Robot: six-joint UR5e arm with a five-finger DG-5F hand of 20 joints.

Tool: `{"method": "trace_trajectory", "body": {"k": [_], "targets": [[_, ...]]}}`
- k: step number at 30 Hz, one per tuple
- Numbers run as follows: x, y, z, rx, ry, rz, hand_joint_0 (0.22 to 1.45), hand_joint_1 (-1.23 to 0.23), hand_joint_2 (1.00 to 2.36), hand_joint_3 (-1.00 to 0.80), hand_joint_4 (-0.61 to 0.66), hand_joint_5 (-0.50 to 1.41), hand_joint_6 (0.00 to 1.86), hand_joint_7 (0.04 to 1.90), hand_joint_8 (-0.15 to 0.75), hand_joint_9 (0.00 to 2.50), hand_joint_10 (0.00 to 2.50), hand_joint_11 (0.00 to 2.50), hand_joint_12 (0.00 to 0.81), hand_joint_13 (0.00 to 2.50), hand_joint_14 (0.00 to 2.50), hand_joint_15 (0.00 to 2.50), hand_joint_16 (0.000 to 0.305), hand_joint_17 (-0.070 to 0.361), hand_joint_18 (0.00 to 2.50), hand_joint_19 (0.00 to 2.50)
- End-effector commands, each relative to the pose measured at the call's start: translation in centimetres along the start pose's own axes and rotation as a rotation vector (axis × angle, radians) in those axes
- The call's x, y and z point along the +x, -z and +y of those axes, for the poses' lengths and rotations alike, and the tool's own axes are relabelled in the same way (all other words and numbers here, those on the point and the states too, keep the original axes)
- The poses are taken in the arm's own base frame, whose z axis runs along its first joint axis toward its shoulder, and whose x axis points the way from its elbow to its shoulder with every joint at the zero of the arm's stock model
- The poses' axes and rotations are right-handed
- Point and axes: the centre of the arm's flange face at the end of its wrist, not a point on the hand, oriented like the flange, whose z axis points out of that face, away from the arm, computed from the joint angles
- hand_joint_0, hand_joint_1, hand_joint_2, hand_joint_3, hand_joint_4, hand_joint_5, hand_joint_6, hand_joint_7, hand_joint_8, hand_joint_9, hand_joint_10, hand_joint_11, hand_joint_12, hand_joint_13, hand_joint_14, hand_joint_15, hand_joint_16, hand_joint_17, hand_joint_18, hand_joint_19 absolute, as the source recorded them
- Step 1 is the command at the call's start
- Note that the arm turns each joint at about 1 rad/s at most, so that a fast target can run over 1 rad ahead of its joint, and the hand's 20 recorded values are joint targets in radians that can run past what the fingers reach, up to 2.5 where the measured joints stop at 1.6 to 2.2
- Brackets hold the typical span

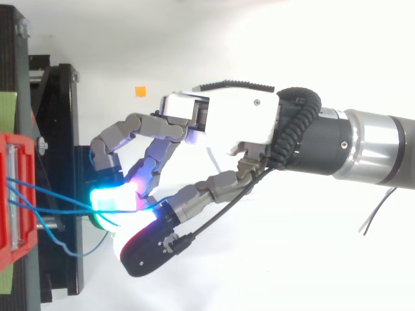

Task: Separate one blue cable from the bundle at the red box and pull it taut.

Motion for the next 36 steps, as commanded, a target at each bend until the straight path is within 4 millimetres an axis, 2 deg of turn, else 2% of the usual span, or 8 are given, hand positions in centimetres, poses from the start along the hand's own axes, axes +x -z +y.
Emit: {"method": "trace_trajectory", "body": {"k": [1, 2, 4, 7, 10, 16, 23, 36], "targets": [[0.1, 0.0, 0.03, 0.0, 0.0, 0.001, 0.83, -0.92, 1.0, -0.5, 0.13, -0.2, 0.86, 1.27, 0.389, 1.12, 0.03, 1.28, 0.421, 0.95, 0.02, 0.6, 0.051, 0.115, 0.91, 0.64], [-0.01, 0.0, 0.01, 0.0, 0.0, 0.0, 0.82, -0.92, 1.0, -0.5, 0.14, -0.2, 0.86, 1.28, 0.383, 1.12, 0.03, 1.29, 0.422, 0.95, 0.02, 0.6, 0.051, 0.115, 0.92, 0.63], [-0.01, 0.0, 0.01, 0.0, 0.0, 0.0, 0.71, -0.85, 1.0, -0.5, 0.16, -0.2, 0.86, 1.25, 0.396, 1.13, 0.03, 1.3, 0.424, 0.96, 0.02, 0.58, 0.052, 0.117, 0.95, 0.6], [0.1, -0.01, 0.04, -0.001, 0.0, 0.001, 0.61, -0.78, 1.0, -0.5, 0.19, -0.19, 0.85, 1.24, 0.41, 1.14, 0.03, 1.3, 0.433, 0.98, 0.02, 0.59, 0.053, 0.119, 0.97, 0.62], [0.1, 0.0, 0.03, 0.0, 0.0, 0.001, 0.58, -0.73, 1.0, -0.5, 0.19, -0.19, 0.84, 1.21, 0.412, 1.16, 0.03, 1.29, 0.435, 0.99, 0.02, 0.59, 0.054, 0.122, 0.99, 0.61], [0.1, 0.0, 0.03, 0.0, 0.0, 0.001, 0.6, -0.66, 1.0, -0.5, 0.18, -0.17, 0.82, 1.23, 0.406, 1.17, 0.03, 1.28, 0.433, 0.99, 0.02, 0.58, 0.053, 0.12, 0.99, 0.62], [0.1, -0.01, 0.04, -0.001, 0.0, 0.001, 0.64, -0.66, 1.0, -0.5, 0.18, -0.17, 0.81, 1.24, 0.406, 1.18, 0.03, 1.28, 0.431, 1.0, 0.02, 0.58, 0.053, 0.119, 0.99, 0.61], [0.12, -0.04, 0.07, -0.005, -0.001, 0.002, 0.7, -0.88, 1.0, -0.5, 0.17, -0.16, 0.81, 1.27, 0.402, 1.19, 0.03, 1.3, 0.426, 1.0, 0.02, 0.59, 0.052, 0.116, 0.98, 0.61]]}}
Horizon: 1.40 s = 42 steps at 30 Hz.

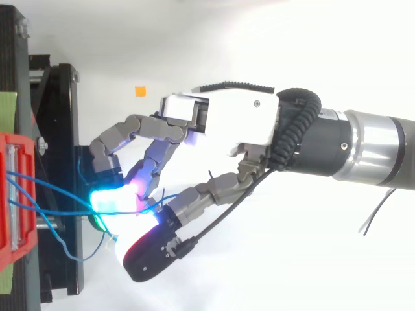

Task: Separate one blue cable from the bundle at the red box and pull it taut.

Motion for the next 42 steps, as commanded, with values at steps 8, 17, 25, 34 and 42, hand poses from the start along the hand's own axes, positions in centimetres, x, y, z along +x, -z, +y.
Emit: {"method": "trace_trajectory", "body": {"k": [8, 17, 25, 34, 42], "targets": [[0.01, -0.01, 0.01, -0.001, 0.0, 0.001, 0.58, -0.93, 1.0, -0.5, 0.1, -0.11, 0.83, 1.28, 0.402, 1.27, 0.03, 1.31, 0.423, 1.04, 0.02, 0.6, 0.05, 0.112, 0.98, 0.62], [-0.01, 0.02, -0.02, 0.002, 0.0, 0.0, 0.51, -0.69, 1.0, -0.5, -0.1, -0.04, 0.77, 1.21, 0.379, 1.43, 0.03, 1.18, 0.422, 1.12, 0.02, 0.59, 0.052, 0.116, 1.03, 0.61], [-0.01, 0.03, -0.03, 0.003, 0.001, 0.0, 0.6, -0.58, 1.0, -0.5, -0.12, -0.02, 0.71, 1.31, 0.348, 1.46, 0.03, 1.17, 0.401, 1.13, 0.02, 0.6, 0.047, 0.106, 1.02, 0.64], [-0.01, 0.02, -0.02, 0.002, 0.0, 0.0, 0.6, -0.9, 1.0, -0.5, 0.06, -0.08, 0.84, 1.38, 0.372, 1.43, 0.04, 1.46, 0.425, 1.11, 0.02, 0.62, 0.048, 0.109, 1.01, 0.63], [-0.01, 0.02, -0.02, 0.002, 0.0, 0.0, 0.49, -0.84, 1.0, -0.5, 0.0, -0.05, 0.84, 1.22, 0.406, 1.48, 0.03, 1.38, 0.441, 1.16, 0.02, 0.61, 0.053, 0.119, 1.06, 0.6]]}}
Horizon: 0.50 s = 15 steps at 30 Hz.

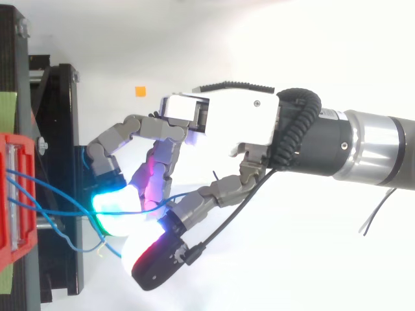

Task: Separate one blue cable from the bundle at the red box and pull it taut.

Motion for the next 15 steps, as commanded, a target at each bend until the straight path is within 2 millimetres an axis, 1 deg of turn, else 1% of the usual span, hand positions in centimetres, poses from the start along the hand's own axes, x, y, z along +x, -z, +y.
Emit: {"method": "trace_trajectory", "body": {"k": [1, 5, 7, 11, 15], "targets": [[0.0, 0.01, -0.01, 0.001, 0.0, 0.0, 0.49, -0.78, 1.0, -0.5, -0.02, -0.04, 0.83, 1.21, 0.398, 1.5, 0.03, 1.36, 0.439, 1.16, 0.02, 0.61, 0.053, 0.119, 1.06, 0.6], [0.01, 0.01, -0.13, 0.003, 0.001, 0.0, 0.54, -0.55, 1.0, -0.5, -0.05, -0.04, 0.79, 1.19, 0.373, 1.5, 0.03, 1.28, 0.42, 1.16, 0.02, 0.6, 0.05, 0.112, 1.04, 0.62], [0.0, 0.01, -0.01, 0.001, 0.0, 0.0, 0.56, -0.51, 1.0, -0.5, -0.05, -0.04, 0.78, 1.22, 0.368, 1.49, 0.03, 1.27, 0.416, 1.15, 0.02, 0.6, 0.049, 0.11, 1.03, 0.63], [0.0, 0.01, -0.01, 0.001, 0.0, 0.0, 0.58, -0.47, 1.0, -0.5, -0.03, -0.04, 0.77, 1.24, 0.363, 1.48, 0.03, 1.25, 0.412, 1.14, 0.02, 0.61, 0.049, 0.109, 1.02, 0.63], [0.0, 0.0, 0.01, 0.0, 0.0, 0.0, 0.61, -0.51, 1.0, -0.5, -0.02, -0.04, 0.77, 1.24, 0.357, 1.47, 0.03, 1.23, 0.413, 1.14, 0.02, 0.6, 0.048, 0.108, 1.01, 0.64]]}}
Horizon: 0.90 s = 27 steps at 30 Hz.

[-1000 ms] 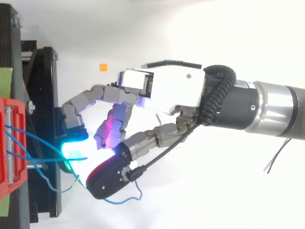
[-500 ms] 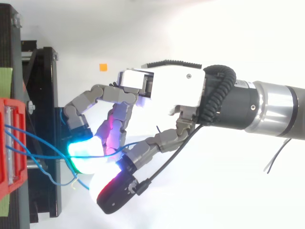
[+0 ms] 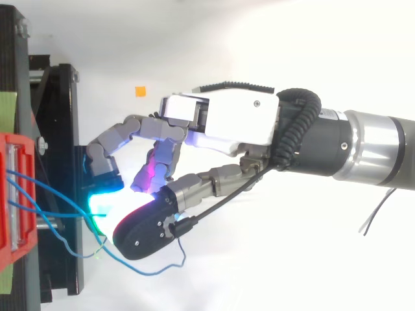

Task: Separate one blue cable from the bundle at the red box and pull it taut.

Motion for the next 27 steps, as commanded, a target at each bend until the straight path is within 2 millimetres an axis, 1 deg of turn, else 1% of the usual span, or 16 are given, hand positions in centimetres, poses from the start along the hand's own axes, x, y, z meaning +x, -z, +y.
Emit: {"method": "trace_trajectory", "body": {"k": [1, 2, 4, 10, 13, 18, 27], "targets": [[0.0, -0.01, 0.01, -0.001, 0.0, 0.0, 0.63, -0.54, 1.0, -0.5, -0.01, -0.04, 0.76, 1.24, 0.361, 1.46, 0.03, 1.23, 0.414, 1.14, 0.02, 0.62, 0.048, 0.108, 1.01, 0.64], [0.12, 0.0, 0.03, -0.001, 0.0, 0.001, 0.62, -0.54, 1.0, -0.5, -0.01, -0.04, 0.76, 1.24, 0.362, 1.45, 0.03, 1.24, 0.415, 1.14, 0.02, 0.61, 0.048, 0.108, 1.01, 0.64], [0.0, -0.01, 0.01, -0.001, 0.0, 0.0, 0.63, -0.61, 1.01, -0.44, 0.01, -0.04, 0.76, 1.25, 0.362, 1.43, 0.03, 1.2, 0.414, 1.13, 0.02, 0.6, 0.048, 0.109, 1.01, 0.63], [0.02, -0.02, -0.09, -0.001, 0.0, 0.0, 0.61, -0.66, 1.02, -0.31, 0.01, -0.04, 0.75, 1.27, 0.371, 1.41, 0.03, 1.21, 0.416, 1.12, 0.02, 0.61, 0.049, 0.11, 1.0, 0.63], [0.0, -0.02, 0.03, -0.002, -0.001, 0.0, 0.6, -0.69, 1.02, -0.24, -0.01, -0.05, 0.74, 1.34, 0.372, 1.38, 0.03, 1.2, 0.419, 1.1, 0.02, 0.61, 0.05, 0.111, 1.0, 0.62], [0.0, -0.02, 0.03, -0.002, -0.001, 0.0, 0.6, -0.74, 1.02, -0.21, -0.02, -0.06, 0.76, 1.4, 0.374, 1.37, 0.03, 1.22, 0.423, 1.08, 0.02, 0.61, 0.05, 0.113, 0.98, 0.63], [0.12, 0.01, 0.01, 0.001, 0.0, 0.002, 0.6, -0.8, 1.03, -0.14, -0.07, -0.09, 0.81, 1.37, 0.37, 1.31, 0.03, 1.23, 0.421, 1.06, 0.02, 0.6, 0.05, 0.111, 0.97, 0.61]]}}
